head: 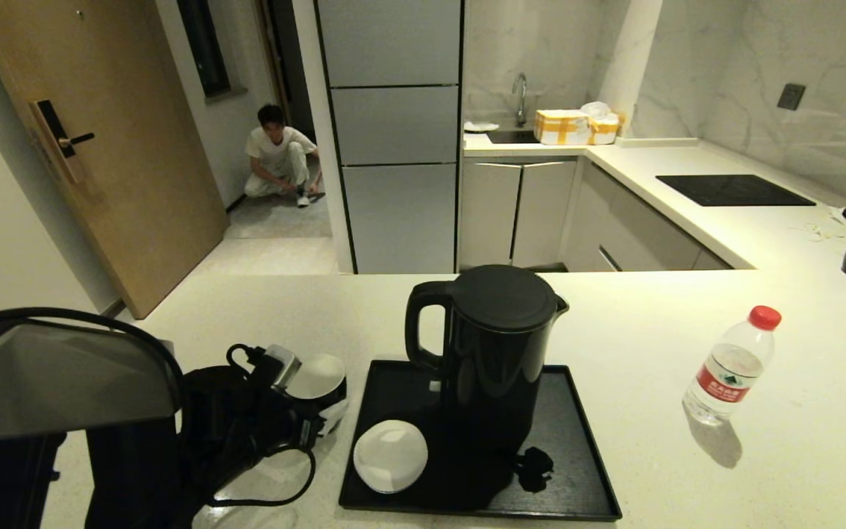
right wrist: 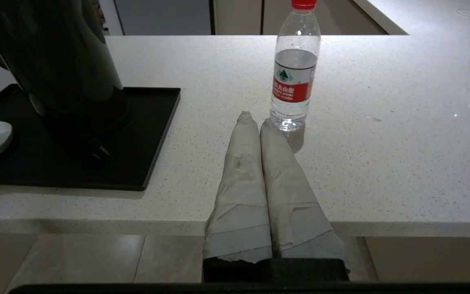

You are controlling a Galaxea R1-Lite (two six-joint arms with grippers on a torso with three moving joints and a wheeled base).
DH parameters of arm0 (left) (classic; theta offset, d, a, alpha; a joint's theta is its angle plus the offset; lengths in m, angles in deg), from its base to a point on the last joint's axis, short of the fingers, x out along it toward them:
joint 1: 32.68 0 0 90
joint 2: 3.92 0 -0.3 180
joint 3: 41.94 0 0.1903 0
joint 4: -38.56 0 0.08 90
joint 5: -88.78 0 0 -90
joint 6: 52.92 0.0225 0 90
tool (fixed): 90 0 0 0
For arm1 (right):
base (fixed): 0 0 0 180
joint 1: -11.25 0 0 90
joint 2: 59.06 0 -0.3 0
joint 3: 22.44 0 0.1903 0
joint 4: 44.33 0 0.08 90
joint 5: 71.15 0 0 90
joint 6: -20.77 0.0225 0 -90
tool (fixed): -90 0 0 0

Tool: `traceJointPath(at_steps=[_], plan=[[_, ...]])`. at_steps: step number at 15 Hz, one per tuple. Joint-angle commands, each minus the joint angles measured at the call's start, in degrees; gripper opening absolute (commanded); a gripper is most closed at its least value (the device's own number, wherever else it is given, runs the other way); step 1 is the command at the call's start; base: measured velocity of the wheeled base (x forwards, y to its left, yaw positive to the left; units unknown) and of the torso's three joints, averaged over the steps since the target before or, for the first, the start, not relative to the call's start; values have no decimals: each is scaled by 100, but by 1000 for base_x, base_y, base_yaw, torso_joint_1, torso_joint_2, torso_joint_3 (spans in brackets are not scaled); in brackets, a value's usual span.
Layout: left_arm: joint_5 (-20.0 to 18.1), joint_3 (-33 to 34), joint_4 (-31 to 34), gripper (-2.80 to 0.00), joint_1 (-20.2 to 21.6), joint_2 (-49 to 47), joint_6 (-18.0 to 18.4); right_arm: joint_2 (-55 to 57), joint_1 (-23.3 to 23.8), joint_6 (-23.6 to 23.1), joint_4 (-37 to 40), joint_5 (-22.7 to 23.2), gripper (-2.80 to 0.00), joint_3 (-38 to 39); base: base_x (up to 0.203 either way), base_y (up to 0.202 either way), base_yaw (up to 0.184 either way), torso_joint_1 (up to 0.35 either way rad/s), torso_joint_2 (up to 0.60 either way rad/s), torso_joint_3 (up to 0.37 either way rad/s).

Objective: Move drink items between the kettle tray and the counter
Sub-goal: Place it on the left

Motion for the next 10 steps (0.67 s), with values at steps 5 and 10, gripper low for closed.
traceJointPath(at_steps=[5, 10], plan=[[-38, 76, -22, -280, -4, -236, 14, 0, 2, -5, 0, -3, -280, 9, 0, 0, 0, 0, 0, 0], [-35, 167, -22, 0, -4, -192, 11, 0, 2, -5, 1, -2, -280, 9, 0, 0, 0, 0, 0, 0]])
